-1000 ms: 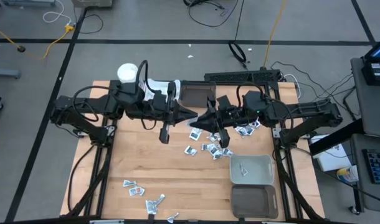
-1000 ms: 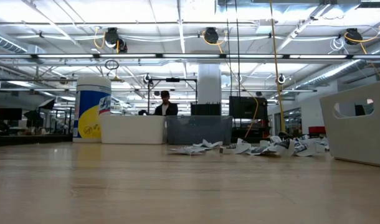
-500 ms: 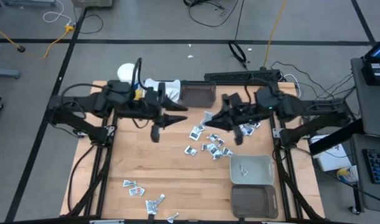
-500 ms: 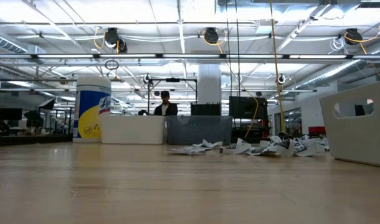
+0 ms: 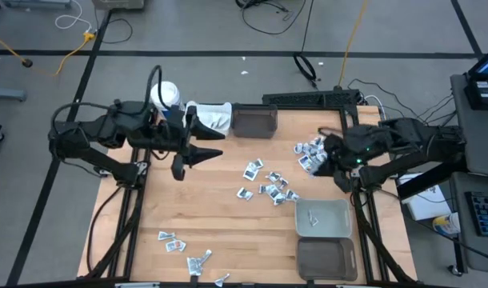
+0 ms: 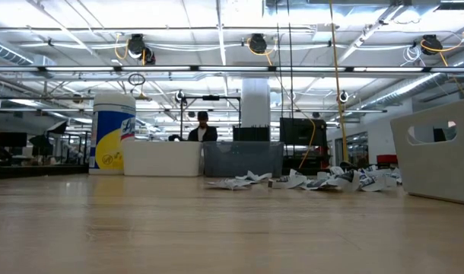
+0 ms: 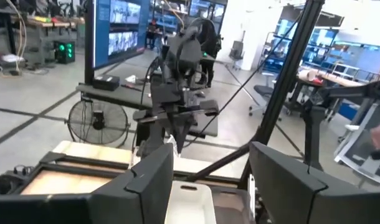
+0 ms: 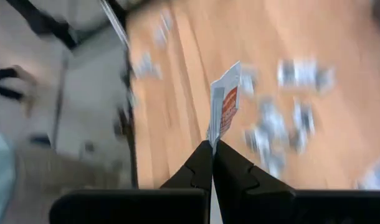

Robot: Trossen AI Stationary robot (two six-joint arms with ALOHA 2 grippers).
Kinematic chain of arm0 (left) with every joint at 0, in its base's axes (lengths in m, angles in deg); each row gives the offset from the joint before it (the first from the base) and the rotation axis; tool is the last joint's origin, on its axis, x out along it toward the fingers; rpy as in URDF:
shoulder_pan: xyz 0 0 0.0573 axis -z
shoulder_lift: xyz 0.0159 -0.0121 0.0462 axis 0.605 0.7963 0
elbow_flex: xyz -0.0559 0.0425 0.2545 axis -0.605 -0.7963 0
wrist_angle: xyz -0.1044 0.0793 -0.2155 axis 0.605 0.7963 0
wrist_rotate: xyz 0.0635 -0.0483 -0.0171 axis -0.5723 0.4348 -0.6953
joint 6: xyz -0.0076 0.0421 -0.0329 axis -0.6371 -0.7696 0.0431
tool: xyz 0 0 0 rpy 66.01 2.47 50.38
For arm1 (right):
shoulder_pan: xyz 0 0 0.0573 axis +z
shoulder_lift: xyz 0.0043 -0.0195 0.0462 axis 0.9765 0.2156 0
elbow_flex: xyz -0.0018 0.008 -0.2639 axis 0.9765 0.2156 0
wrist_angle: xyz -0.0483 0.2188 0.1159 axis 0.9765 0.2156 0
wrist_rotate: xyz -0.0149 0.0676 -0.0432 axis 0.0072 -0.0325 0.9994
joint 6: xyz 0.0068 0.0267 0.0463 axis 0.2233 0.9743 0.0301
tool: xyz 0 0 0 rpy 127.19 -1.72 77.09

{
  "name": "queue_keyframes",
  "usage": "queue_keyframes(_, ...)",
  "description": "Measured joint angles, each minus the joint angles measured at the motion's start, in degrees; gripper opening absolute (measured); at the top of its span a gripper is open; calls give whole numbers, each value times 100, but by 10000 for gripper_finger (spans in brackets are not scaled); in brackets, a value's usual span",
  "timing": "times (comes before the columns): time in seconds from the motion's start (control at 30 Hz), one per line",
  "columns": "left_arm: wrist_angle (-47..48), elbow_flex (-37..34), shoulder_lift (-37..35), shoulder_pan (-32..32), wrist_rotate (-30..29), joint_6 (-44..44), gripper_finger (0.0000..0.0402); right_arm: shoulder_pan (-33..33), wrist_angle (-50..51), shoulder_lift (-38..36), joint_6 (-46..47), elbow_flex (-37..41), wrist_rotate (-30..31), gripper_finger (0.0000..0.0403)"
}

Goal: Pick & Place First Aid Supplies
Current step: Put the orange ointment pack into the gray bin

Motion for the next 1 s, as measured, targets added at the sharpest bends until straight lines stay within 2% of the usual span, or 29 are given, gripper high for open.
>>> queue_keyframes(0.23,72,0,7,-3,-14,20,193,387,1915,52,425,0,-562,0)
queue_keyframes(0.4,63,0,9,-5,-207,-3,182,637,2648,219,533,0,-1034,0)
queue_keyframes(0.47,46,0,9,-5,-209,-20,182,746,2686,305,555,0,-1001,0)
queue_keyframes(0.6,55,0,9,-5,-210,-20,189,987,2654,595,619,57,-460,0)
queue_keyframes(0.7,55,0,9,-5,-210,-18,195,1187,2440,784,719,408,-94,0)
queue_keyframes(1.0,64,0,9,-1,-136,-10,204,1854,107,842,1536,2478,-74,0)
